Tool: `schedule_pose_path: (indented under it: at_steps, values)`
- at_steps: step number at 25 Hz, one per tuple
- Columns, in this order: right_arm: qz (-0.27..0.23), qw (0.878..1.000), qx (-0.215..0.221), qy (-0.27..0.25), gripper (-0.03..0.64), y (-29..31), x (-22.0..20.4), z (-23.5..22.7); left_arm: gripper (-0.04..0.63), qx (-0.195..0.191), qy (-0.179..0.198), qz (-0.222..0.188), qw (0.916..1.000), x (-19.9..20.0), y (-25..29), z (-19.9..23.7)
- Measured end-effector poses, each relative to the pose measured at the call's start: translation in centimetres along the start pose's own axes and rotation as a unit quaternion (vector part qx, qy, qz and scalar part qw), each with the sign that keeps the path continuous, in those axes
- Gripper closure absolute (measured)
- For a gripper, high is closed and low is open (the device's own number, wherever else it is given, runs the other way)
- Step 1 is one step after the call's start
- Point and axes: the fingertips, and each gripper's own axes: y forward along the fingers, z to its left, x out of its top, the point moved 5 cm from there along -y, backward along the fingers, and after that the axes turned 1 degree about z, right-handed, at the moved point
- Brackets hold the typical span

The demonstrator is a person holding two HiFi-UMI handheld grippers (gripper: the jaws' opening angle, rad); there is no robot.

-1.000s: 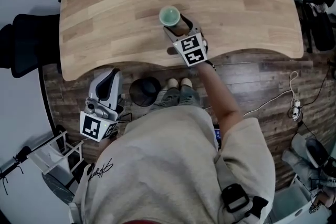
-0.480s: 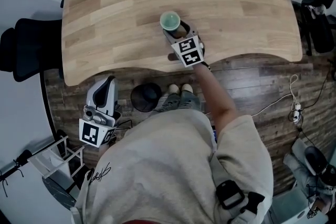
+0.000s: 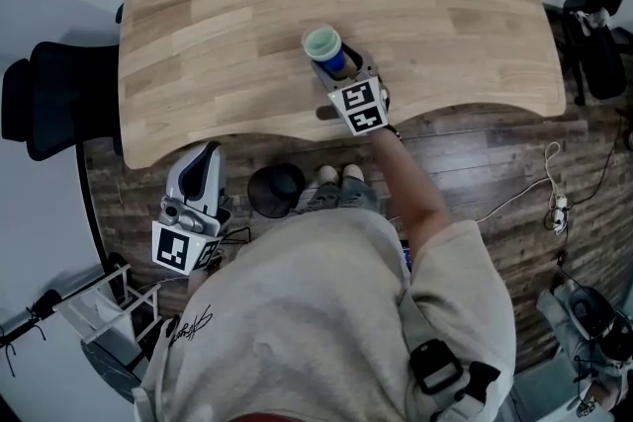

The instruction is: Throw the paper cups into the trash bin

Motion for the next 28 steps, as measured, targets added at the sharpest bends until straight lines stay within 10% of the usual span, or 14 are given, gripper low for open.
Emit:
schedule_pose_path:
  at_steps: [28]
  values:
    - [-0.105,0.994,-0.027,0.012,0.341,-8.7,7.1,0.1,0.594,-0.045,0.002,-0.032,0.9984,1.0,2.1,-2.2]
